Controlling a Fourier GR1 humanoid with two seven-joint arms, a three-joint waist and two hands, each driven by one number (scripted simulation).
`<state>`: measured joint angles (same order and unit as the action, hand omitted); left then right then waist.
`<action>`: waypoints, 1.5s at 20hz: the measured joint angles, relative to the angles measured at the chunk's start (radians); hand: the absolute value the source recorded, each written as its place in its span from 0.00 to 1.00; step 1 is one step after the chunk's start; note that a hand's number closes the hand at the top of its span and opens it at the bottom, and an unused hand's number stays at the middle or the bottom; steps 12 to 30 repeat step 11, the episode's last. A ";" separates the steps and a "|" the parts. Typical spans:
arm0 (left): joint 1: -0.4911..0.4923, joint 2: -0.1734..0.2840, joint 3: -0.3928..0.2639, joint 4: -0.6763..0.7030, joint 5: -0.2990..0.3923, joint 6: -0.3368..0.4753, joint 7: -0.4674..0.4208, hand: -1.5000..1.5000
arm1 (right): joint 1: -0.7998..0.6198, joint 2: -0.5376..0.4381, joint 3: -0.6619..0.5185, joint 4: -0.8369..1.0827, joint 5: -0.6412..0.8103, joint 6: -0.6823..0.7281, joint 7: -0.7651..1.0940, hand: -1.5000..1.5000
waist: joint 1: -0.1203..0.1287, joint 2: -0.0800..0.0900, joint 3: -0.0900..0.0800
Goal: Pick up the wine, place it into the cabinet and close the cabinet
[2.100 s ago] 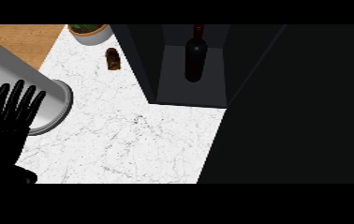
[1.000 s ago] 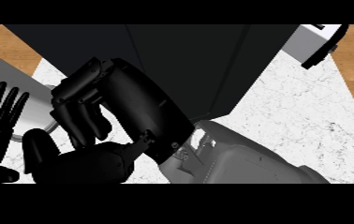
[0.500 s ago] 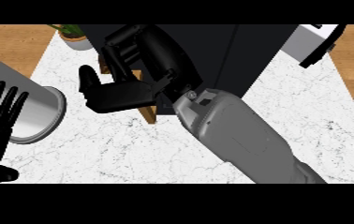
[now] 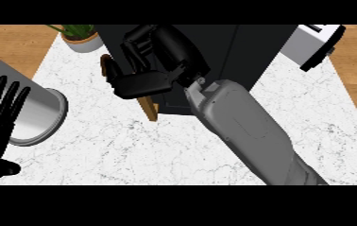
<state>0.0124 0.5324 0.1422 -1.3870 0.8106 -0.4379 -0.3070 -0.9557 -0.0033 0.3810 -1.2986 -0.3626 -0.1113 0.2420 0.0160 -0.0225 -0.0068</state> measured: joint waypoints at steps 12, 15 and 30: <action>-0.011 -0.009 -0.001 -0.005 -0.009 -0.022 0.005 0.00 | -0.009 -0.022 -0.019 0.077 0.011 0.112 -0.102 1.00 | 0.017 -0.015 -0.006; -0.011 -0.009 -0.001 -0.005 -0.009 -0.022 0.005 0.00 | -0.009 -0.022 -0.019 0.077 0.011 0.112 -0.102 1.00 | 0.017 -0.015 -0.006; -0.011 -0.009 -0.001 -0.005 -0.009 -0.022 0.005 0.00 | -0.009 -0.022 -0.019 0.077 0.011 0.112 -0.102 1.00 | 0.017 -0.015 -0.006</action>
